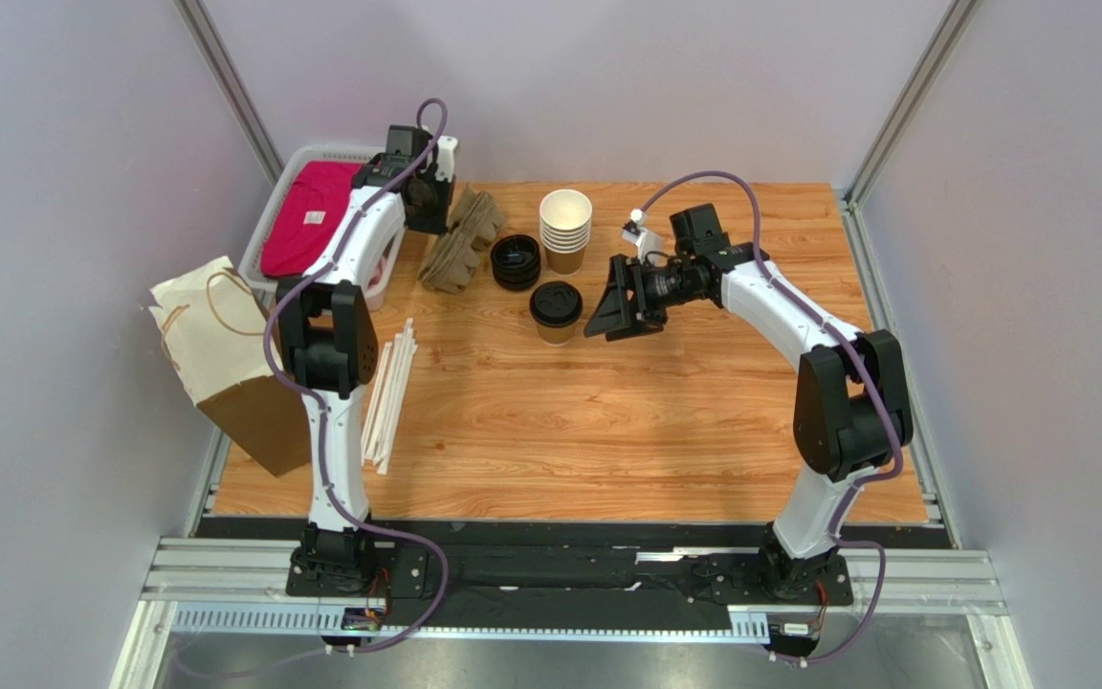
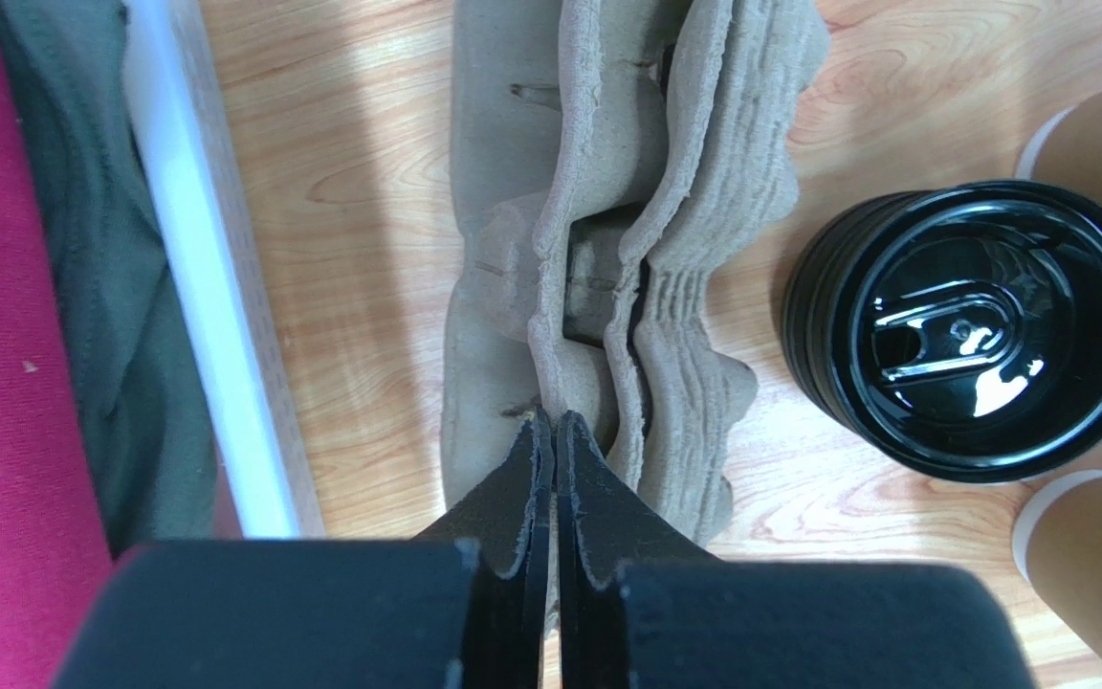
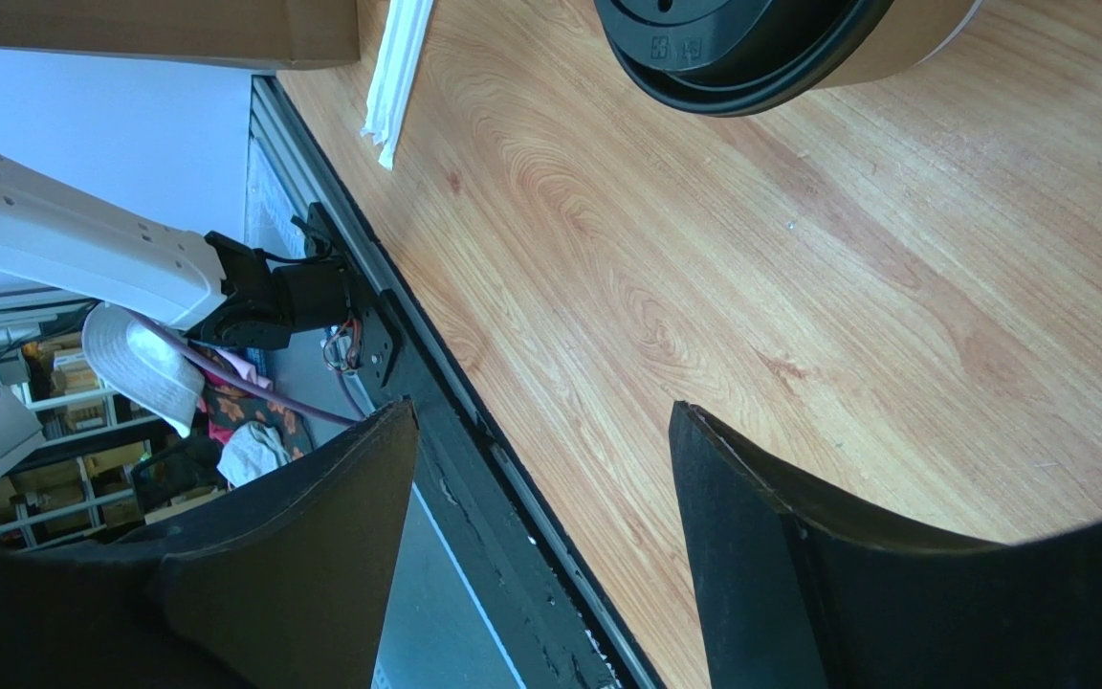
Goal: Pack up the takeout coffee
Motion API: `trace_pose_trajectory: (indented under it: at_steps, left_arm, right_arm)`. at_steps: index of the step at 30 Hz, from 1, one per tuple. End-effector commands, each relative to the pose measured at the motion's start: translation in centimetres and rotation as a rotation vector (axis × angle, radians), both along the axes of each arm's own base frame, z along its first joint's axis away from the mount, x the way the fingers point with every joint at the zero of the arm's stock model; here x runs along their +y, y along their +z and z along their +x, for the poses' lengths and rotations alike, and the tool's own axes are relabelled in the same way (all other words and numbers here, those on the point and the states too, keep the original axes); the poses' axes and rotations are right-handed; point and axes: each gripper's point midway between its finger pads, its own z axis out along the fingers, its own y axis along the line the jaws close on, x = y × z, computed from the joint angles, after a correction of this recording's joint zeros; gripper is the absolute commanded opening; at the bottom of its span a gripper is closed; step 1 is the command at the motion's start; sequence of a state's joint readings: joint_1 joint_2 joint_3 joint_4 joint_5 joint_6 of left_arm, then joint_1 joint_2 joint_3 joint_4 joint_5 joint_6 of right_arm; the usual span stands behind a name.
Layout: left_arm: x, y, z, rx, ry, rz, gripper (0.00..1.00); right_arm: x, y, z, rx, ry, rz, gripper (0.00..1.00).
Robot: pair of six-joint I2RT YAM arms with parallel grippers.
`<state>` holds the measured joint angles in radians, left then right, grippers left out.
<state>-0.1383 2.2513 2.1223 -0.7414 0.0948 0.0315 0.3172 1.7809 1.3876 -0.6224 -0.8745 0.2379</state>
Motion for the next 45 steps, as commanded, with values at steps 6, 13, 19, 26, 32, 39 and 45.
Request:
trace_pose_trajectory:
  at_steps: [6, 13, 19, 26, 32, 39, 45]
  left_arm:
    - [1.9, 5.9, 1.8, -0.171, 0.052, 0.062, 0.00]
    - [3.2, 9.3, 2.3, -0.268, 0.076, 0.129, 0.00]
    - [3.5, 10.8, 2.3, -0.306, 0.071, 0.153, 0.00]
    - [3.5, 14.7, 0.6, -0.365, 0.048, 0.164, 0.00]
    - [1.9, 16.4, -7.8, -0.356, -0.155, 0.227, 0.00]
    - [0.0, 12.9, -18.0, -0.175, -0.309, 0.189, 0.00]
    - [-1.4, 5.7, -23.4, -0.013, -0.386, 0.211, 0.00]
  right_arm:
    - [0.3, 0.4, 0.7, -0.021, 0.007, 0.028, 0.69]
    - [0.4, 0.7, 0.7, -0.025, 0.004, 0.032, 0.69]
    - [0.5, 0.8, 0.8, -0.024, 0.002, 0.036, 0.69]
    - [0.3, 1.2, 0.7, -0.039, 0.003, 0.028, 0.69]
    - [-0.1, 2.5, 0.4, -0.084, 0.005, 0.021, 0.69]
    - [-0.7, 4.6, 0.4, -0.121, 0.004, 0.032, 0.70]
    - [-1.4, 5.7, 0.0, -0.143, 0.000, 0.031, 0.70]
